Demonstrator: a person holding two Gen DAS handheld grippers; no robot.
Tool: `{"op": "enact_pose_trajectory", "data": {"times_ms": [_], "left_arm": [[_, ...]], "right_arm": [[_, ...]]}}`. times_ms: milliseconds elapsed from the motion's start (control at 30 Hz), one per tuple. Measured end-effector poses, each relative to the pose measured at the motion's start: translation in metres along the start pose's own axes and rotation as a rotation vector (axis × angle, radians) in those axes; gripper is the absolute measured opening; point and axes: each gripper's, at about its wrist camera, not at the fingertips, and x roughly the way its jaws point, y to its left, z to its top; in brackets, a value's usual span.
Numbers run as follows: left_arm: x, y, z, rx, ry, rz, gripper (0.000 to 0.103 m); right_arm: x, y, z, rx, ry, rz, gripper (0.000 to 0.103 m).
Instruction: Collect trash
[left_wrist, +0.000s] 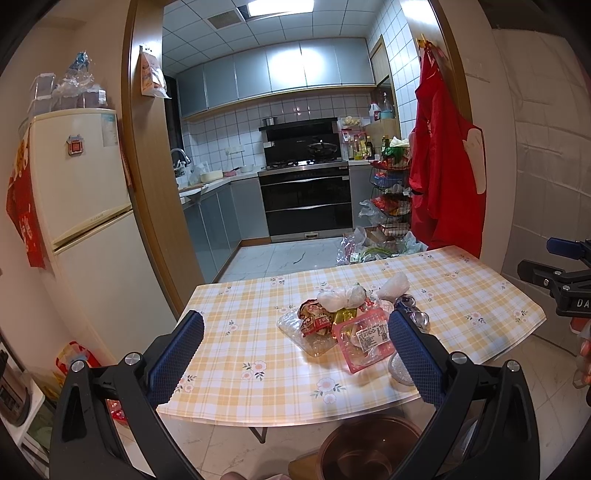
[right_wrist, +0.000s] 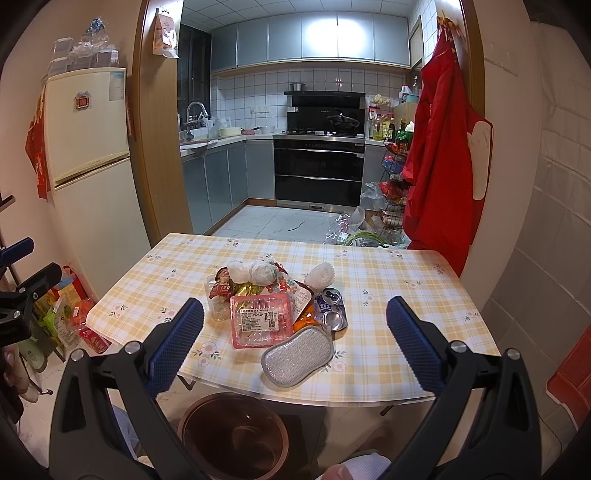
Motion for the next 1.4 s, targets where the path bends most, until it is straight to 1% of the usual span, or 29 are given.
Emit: {"op": "enact_pose_trajectory", "data": {"times_ms": [433,500,800,900,1033,1133,1233,1400], "left_arm": [[0.000,0.000,0.000,-0.002,0.001,-0.002,0.098],[0.002,0.000,-0.005,0.000,0.003,-0.003,0.098],[0.001,-0.003,-0.007,-0.003,0.004,-0.002,0.098],[0.001,-0.003,-0.007,-0.003,0.006,-0.002,0.098],[0.003,-0.004,-0.010,-0.006,0.008,-0.005,0.098],[-0.001,-0.004,-0.012,-0.012,0.017,-0.016,0.098],[0.005,-0.003,-0.012,-0.013,0.028,-0.018,0.098],[0.017,-0.002,-0.017,-0.036,0.057,-0.043,0.098]], "right_arm": [[0.001,0.002,0.001,0.001,0.001,0.001,0.098],[0.001,0.003,0.000,0.002,0.001,0.001,0.098],[0.002,0.004,0.000,0.004,0.003,0.001,0.098],[0.004,0.006,-0.007,0.006,0.006,0.000,0.098],[0.005,0.008,-0.009,0.009,0.010,0.002,0.098],[0.005,0.010,-0.010,0.010,0.013,0.005,0.098],[0.005,0.007,-0.010,0.016,0.017,0.005,0.098],[0.012,0.003,-0.013,0.028,0.034,0.001,0.098]]}}
